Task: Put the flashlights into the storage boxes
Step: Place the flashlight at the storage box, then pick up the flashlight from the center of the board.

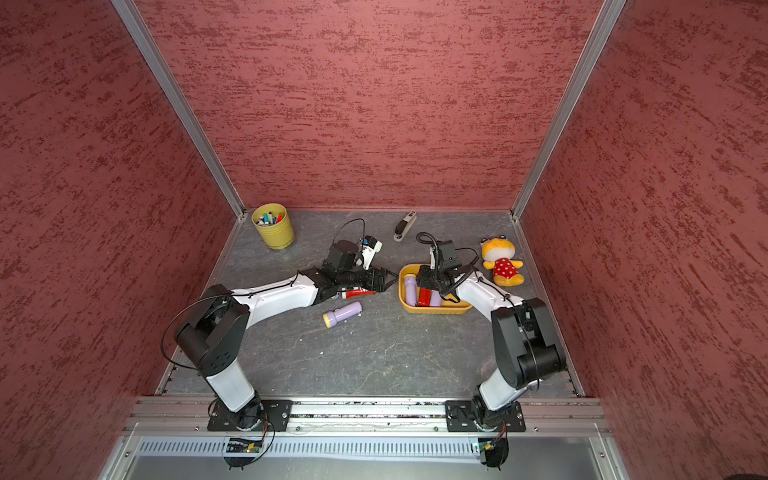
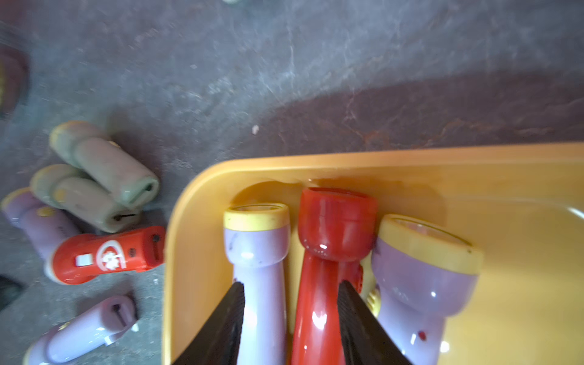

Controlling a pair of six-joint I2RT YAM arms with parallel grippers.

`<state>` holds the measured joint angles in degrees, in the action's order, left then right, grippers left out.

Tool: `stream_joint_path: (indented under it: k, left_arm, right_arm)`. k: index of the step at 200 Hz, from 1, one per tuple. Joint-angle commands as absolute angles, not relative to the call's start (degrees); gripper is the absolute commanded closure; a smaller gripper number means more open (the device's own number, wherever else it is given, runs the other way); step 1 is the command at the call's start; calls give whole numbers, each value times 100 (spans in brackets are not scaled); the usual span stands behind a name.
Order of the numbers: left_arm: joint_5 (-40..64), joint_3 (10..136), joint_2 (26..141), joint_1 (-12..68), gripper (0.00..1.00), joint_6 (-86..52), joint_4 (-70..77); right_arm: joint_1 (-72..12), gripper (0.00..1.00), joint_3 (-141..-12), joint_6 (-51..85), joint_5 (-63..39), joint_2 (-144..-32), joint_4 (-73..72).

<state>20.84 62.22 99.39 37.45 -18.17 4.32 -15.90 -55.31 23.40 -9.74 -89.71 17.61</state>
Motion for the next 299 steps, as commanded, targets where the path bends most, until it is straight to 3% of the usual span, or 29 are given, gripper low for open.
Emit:
stream_joint_path:
  k: [1, 36, 94, 128, 165, 203, 232, 299]
  left_arm:
    - [2065, 6088, 9611, 3649, 12, -1760, 395]
    - [2090, 5961, 9501, 3595, 12, -1758, 380]
    - [2202, 5765, 9170, 3359, 12, -1918, -114]
    - [1900, 5916, 8743, 3084, 12, -1762, -1534]
    - [2006, 5668, 8212, 2571, 11, -1930, -2310]
    - [2335, 5036, 7819, 2081, 11, -2354, -2460]
    - [2186, 4483, 7312, 1784, 10, -2632, -2701]
    - [2487, 3359, 6706, 823, 10, -3543, -1881]
  right_arm:
    - [-1419, 46, -5420, 2415, -905, -8495, 1663]
    - [-876, 38, -4976, 2556, -1637, -8186, 1353]
    - [-827, 39, -4738, 2316, -1752, -7844, 1143]
    - [-1327, 39, -5220, 1633, -1669, -7821, 1305]
    - [-2508, 38, -6114, 280, -1244, -8428, 1610]
    - [-3571, 38, -7223, -1337, -1105, -9482, 2043]
    - [-4315, 36, -7496, -3084, -1564, -10045, 2030]
    - [-4867, 39, -8200, -5629, -2106, -11049, 3010]
